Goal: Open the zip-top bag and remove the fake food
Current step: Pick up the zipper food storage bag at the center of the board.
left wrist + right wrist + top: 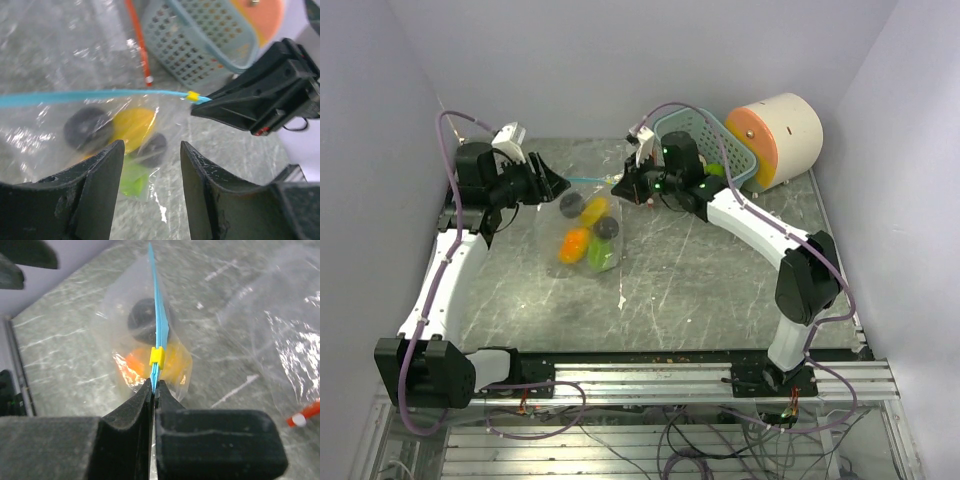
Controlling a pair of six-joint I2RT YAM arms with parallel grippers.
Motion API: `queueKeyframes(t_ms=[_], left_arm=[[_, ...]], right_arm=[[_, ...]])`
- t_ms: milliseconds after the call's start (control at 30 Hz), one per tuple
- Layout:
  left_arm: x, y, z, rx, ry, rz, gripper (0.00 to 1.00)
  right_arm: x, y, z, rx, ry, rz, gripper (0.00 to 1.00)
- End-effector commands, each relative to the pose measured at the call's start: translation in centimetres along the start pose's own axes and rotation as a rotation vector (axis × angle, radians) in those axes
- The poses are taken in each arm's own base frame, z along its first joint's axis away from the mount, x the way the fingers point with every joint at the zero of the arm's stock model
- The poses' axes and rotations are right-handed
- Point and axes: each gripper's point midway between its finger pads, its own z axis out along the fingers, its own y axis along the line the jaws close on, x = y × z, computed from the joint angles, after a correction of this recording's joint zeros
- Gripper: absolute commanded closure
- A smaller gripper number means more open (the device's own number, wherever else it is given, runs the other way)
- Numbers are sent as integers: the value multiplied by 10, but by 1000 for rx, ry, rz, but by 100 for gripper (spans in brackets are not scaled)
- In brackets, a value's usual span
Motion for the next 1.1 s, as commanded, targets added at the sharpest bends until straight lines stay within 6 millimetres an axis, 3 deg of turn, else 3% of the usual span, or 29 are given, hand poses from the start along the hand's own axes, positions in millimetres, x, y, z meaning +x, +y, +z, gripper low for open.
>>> queueKeyframes(t_ms=[0, 300, 533, 900, 1067], left_arm=[[-35, -61, -11, 311, -97, 167, 40], [-38, -95, -10, 519, -72, 419, 36], [-12, -126, -8, 645, -29, 584, 39], [6, -157, -25, 824, -6, 628, 42], [26, -173, -31, 946, 45, 672, 44]], right_arm=[[-47, 38, -30, -230, -63, -97, 100], [-59, 60, -57, -467, -28, -109, 100], [-62, 79, -78, -592, 5, -117, 100], [-52, 97, -103, -685, 30, -117, 100], [-50, 108, -114, -745, 28, -119, 100]])
